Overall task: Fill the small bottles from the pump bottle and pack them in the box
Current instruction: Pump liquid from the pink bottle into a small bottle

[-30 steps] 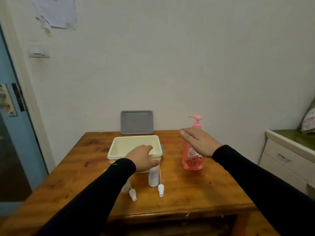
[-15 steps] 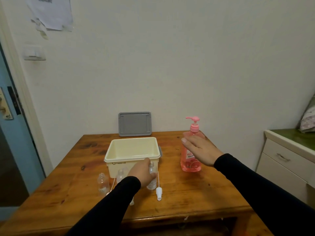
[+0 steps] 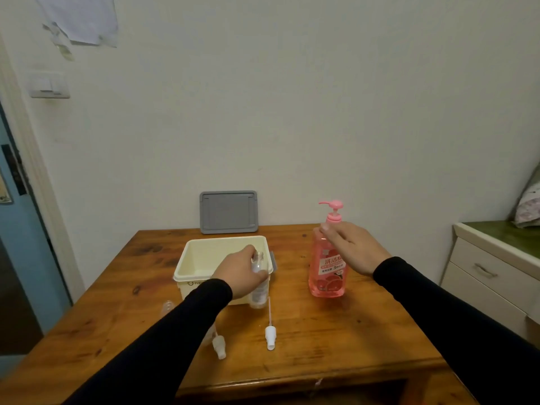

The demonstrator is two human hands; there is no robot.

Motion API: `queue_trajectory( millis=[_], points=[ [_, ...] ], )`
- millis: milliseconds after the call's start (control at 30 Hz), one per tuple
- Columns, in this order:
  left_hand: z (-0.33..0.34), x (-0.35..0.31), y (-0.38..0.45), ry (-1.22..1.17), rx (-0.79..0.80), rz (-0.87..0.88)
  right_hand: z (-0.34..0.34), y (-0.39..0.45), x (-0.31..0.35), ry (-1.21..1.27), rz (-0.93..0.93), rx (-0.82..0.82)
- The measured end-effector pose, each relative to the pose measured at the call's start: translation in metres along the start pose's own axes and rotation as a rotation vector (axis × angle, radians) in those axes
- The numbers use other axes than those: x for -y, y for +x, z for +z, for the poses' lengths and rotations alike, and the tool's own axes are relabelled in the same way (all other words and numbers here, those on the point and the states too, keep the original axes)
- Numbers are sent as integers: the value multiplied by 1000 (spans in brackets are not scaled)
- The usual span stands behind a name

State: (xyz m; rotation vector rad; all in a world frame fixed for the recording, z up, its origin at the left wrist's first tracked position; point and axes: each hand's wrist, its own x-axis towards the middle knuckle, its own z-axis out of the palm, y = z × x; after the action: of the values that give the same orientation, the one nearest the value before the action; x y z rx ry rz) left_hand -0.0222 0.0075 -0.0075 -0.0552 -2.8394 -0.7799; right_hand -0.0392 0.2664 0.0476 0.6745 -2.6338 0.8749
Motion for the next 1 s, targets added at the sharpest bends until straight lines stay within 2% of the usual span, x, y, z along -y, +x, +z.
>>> queue_trajectory(
  millis=[233, 433, 800, 1000],
  points=[
    [-22, -33, 33, -130, -44, 151, -25, 27, -2, 10, 26, -271],
    [-18, -59, 78, -113, -68, 267, -41, 68, -13, -45, 90, -359],
    [20, -75, 139, -136, -53, 327, -22, 136, -32, -80, 332, -171],
    [27, -81, 154, -130, -57, 373, -11, 152, -41, -129, 507, 83]
  ],
)
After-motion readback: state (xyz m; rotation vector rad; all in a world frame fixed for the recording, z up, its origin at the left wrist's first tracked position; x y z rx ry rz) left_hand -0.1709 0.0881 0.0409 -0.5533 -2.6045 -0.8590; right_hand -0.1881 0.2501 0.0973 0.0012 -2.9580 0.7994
